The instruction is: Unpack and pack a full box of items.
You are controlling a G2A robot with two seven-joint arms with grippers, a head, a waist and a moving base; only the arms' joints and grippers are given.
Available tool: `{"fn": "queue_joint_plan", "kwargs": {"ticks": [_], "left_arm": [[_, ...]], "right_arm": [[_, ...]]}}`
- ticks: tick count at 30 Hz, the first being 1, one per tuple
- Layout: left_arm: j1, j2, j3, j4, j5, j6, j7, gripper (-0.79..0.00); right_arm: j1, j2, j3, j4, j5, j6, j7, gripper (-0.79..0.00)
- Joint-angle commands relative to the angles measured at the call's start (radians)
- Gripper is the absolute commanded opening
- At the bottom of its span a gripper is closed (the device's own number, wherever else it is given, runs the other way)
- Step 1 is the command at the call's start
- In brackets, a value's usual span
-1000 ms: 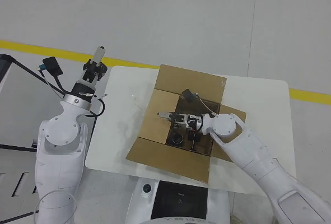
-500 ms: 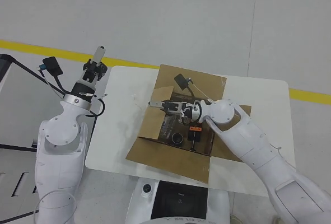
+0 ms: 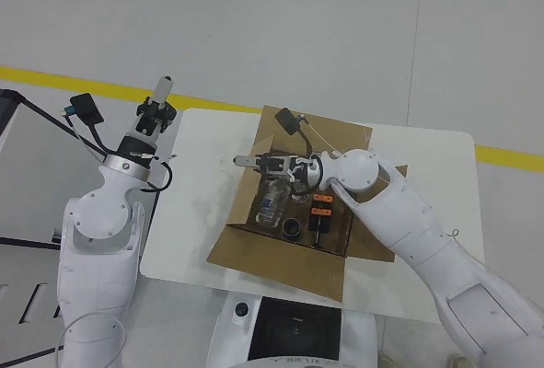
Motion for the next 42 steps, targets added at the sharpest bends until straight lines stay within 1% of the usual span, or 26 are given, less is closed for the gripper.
{"fn": "queue_joint_plan", "kwargs": {"ticks": [1,2,5,7,8,11,14,16,19,20,22,25,29,34,38,42], "left_arm": [[0.0,0.0,0.0,0.0,0.0,0.0,0.0,0.0],[0.0,0.0,0.0,0.0,0.0,0.0,0.0,0.0],[0.0,0.0,0.0,0.0,0.0,0.0,0.0,0.0],[0.0,0.0,0.0,0.0,0.0,0.0,0.0,0.0],[0.0,0.0,0.0,0.0,0.0,0.0,0.0,0.0],[0.0,0.0,0.0,0.0,0.0,0.0,0.0,0.0],[0.0,0.0,0.0,0.0,0.0,0.0,0.0,0.0],[0.0,0.0,0.0,0.0,0.0,0.0,0.0,0.0],[0.0,0.0,0.0,0.0,0.0,0.0,0.0,0.0],[0.0,0.0,0.0,0.0,0.0,0.0,0.0,0.0],[0.0,0.0,0.0,0.0,0.0,0.0,0.0,0.0],[0.0,0.0,0.0,0.0,0.0,0.0,0.0,0.0],[0.0,0.0,0.0,0.0,0.0,0.0,0.0,0.0],[0.0,0.0,0.0,0.0,0.0,0.0,0.0,0.0],[0.0,0.0,0.0,0.0,0.0,0.0,0.0,0.0],[0.0,0.0,0.0,0.0,0.0,0.0,0.0,0.0]], "right_arm": [[0.01,-0.011,-0.014,0.02,0.014,-0.02,-0.007,-0.065],[0.017,-0.019,-0.022,0.033,0.022,-0.03,-0.014,-0.074],[0.034,-0.045,-0.047,0.083,0.06,-0.08,-0.039,-0.16],[0.044,-0.067,-0.07,0.124,0.088,-0.121,-0.059,-0.231],[0.054,-0.078,-0.086,0.147,0.089,-0.136,-0.066,-0.249],[0.079,-0.116,-0.134,0.223,0.097,-0.155,-0.084,-0.234],[0.101,-0.151,-0.171,0.294,0.107,-0.14,-0.088,-0.212],[0.12,-0.172,-0.19,0.352,0.107,-0.134,-0.08,-0.185],[0.137,-0.201,-0.213,0.405,0.108,-0.126,-0.072,-0.185],[0.141,-0.211,-0.218,0.426,0.11,-0.13,-0.072,-0.172],[0.144,-0.227,-0.229,0.448,0.113,-0.133,-0.066,-0.12],[0.144,-0.244,-0.231,0.469,0.115,-0.145,-0.072,-0.089],[0.158,-0.255,-0.214,0.492,0.123,-0.19,-0.067,-0.052],[0.167,-0.25,-0.172,0.504,0.123,-0.262,-0.07,-0.034],[0.162,-0.225,-0.115,0.48,0.117,-0.314,-0.072,-0.022],[0.137,-0.18,-0.036,0.414,0.089,-0.332,-0.069,-0.009]]}}
